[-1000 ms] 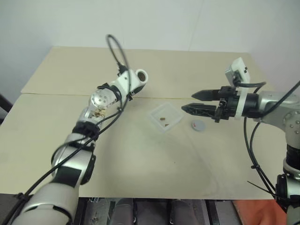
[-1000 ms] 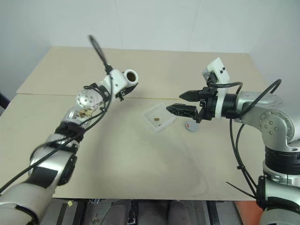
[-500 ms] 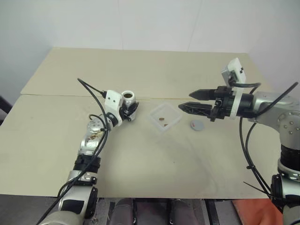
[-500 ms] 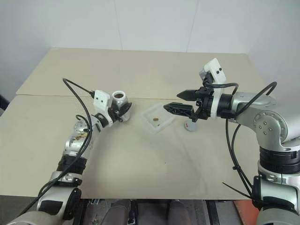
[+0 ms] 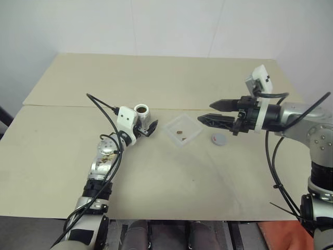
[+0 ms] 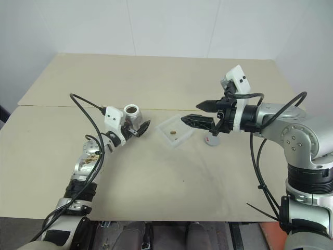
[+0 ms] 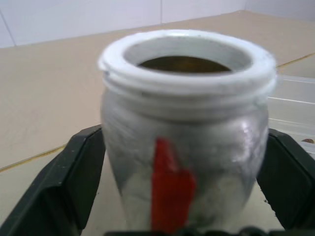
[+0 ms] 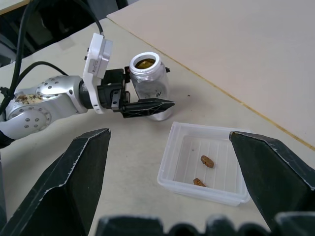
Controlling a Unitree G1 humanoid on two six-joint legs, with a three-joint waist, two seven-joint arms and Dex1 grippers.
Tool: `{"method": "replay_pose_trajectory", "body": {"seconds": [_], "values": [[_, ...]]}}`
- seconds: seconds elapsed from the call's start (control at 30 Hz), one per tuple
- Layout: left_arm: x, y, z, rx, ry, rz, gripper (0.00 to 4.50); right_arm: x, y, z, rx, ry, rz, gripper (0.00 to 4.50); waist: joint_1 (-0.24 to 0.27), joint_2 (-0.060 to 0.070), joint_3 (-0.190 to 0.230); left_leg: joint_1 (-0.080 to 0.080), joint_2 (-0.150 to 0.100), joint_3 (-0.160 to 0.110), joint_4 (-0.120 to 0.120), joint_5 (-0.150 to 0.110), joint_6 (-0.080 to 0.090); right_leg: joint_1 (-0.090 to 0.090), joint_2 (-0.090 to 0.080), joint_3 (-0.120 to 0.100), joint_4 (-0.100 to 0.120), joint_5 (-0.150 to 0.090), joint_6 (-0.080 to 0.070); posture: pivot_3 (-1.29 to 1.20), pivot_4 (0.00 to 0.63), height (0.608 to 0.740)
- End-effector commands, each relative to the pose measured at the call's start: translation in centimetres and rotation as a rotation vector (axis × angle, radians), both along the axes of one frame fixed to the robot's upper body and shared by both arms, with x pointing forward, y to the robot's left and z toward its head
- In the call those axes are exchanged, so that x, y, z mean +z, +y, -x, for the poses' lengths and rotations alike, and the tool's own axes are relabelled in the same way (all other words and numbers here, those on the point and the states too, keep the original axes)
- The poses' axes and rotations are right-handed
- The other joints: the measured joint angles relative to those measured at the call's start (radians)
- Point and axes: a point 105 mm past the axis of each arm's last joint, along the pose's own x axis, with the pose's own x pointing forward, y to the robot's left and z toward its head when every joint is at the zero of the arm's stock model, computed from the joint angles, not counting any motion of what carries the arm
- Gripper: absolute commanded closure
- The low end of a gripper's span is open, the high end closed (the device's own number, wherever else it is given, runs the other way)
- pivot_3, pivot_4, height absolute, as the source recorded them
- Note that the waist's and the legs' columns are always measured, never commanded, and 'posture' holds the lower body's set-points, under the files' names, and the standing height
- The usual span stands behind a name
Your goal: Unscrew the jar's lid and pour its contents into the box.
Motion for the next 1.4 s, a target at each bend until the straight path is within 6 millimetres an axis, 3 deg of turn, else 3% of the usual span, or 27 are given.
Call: {"method": "replay_pose_trajectory", "body": {"seconds": [0.03, 0.23, 0.33, 0.4, 0.5, 0.6, 0.7, 0.9, 1.4], "values": [[0.8, 0.5, 1.7, -0.055, -0.016, -0.045, 0.02, 1.4, 0.0, 0.4, 0.009, -0.071, -0.021, 0.00, -0.003, 0.000, 0.000, 0.000, 0.000, 0.000, 0.000, 0.000, 0.000, 0.000, 0.000, 0.000, 0.000, 0.000, 0.000, 0.00, 0.150, 0.740], [1.0, 3.2, 5.1, -0.068, 0.043, -0.144, 0.02, 1.0, 0.1, 0.6, 0.016, -0.049, -0.027, 0.00, -0.005, 0.000, 0.000, 0.001, 0.001, 0.000, -0.001, 0.000, 0.000, 0.000, 0.000, 0.001, 0.000, 0.000, 0.000, 0.00, 0.150, 0.740], [2.2, 3.6, 7.7, -0.145, 0.056, -0.187, 0.02, 0.7, 0.0, 0.6, 0.012, -0.044, -0.028, 0.00, -0.005, 0.000, 0.000, 0.002, 0.001, 0.000, -0.001, 0.000, 0.000, 0.000, 0.000, 0.002, 0.000, 0.000, 0.000, 0.00, 0.150, 0.740], [3.6, 4.1, 9.3, -0.238, 0.043, -0.237, 0.02, 0.6, -0.1, 0.7, 0.010, -0.042, -0.027, 0.00, -0.002, 0.000, 0.000, 0.002, 0.002, 0.000, -0.002, 0.000, 0.000, 0.000, 0.000, 0.002, 0.000, 0.000, 0.000, 0.00, 0.150, 0.740], [7.2, 6.0, 10.8, -0.368, 0.021, -0.275, 0.02, 0.7, -0.4, 0.9, 0.017, -0.046, -0.026, 0.00, -0.002, 0.000, 0.000, 0.003, 0.001, 0.001, -0.002, 0.000, 0.000, 0.001, 0.000, 0.002, 0.000, 0.000, -0.001, 0.00, 0.150, 0.740], [10.5, 7.7, 11.1, -0.439, -0.016, -0.299, 0.02, 0.5, -0.6, 1.0, 0.024, -0.057, -0.010, 0.00, 0.000, 0.000, 0.000, 0.003, 0.001, 0.001, -0.002, -0.001, 0.002, 0.001, 0.001, 0.001, -0.001, -0.001, -0.001, 0.00, 0.150, 0.740], [12.5, 8.6, 10.6, -0.485, -0.040, -0.279, 0.02, 0.3, -0.9, 1.1, 0.028, -0.065, 0.007, 0.00, 0.000, 0.000, 0.000, 0.004, 0.001, 0.001, -0.002, -0.003, 0.004, 0.002, 0.001, 0.001, -0.002, -0.001, -0.001, 0.00, 0.150, 0.740], [11.9, 10.0, 10.6, -0.635, -0.020, -0.412, 0.02, 0.4, -2.2, 1.5, 0.032, -0.099, 0.047, 0.00, -0.003, 0.000, 0.000, 0.004, 0.001, 0.006, -0.004, -0.001, 0.001, 0.001, 0.001, 0.002, -0.002, -0.001, -0.001, 0.00, 0.150, 0.740], [11.9, 10.7, 10.2, -0.646, -0.027, -0.380, 0.02, -0.2, -2.8, 2.1, 0.027, -0.131, 0.103, 0.00, -0.003, 0.000, 0.000, 0.004, 0.001, 0.007, -0.005, -0.003, 0.004, 0.000, 0.001, 0.002, -0.002, -0.001, -0.001, 0.00, 0.150, 0.740]]}}
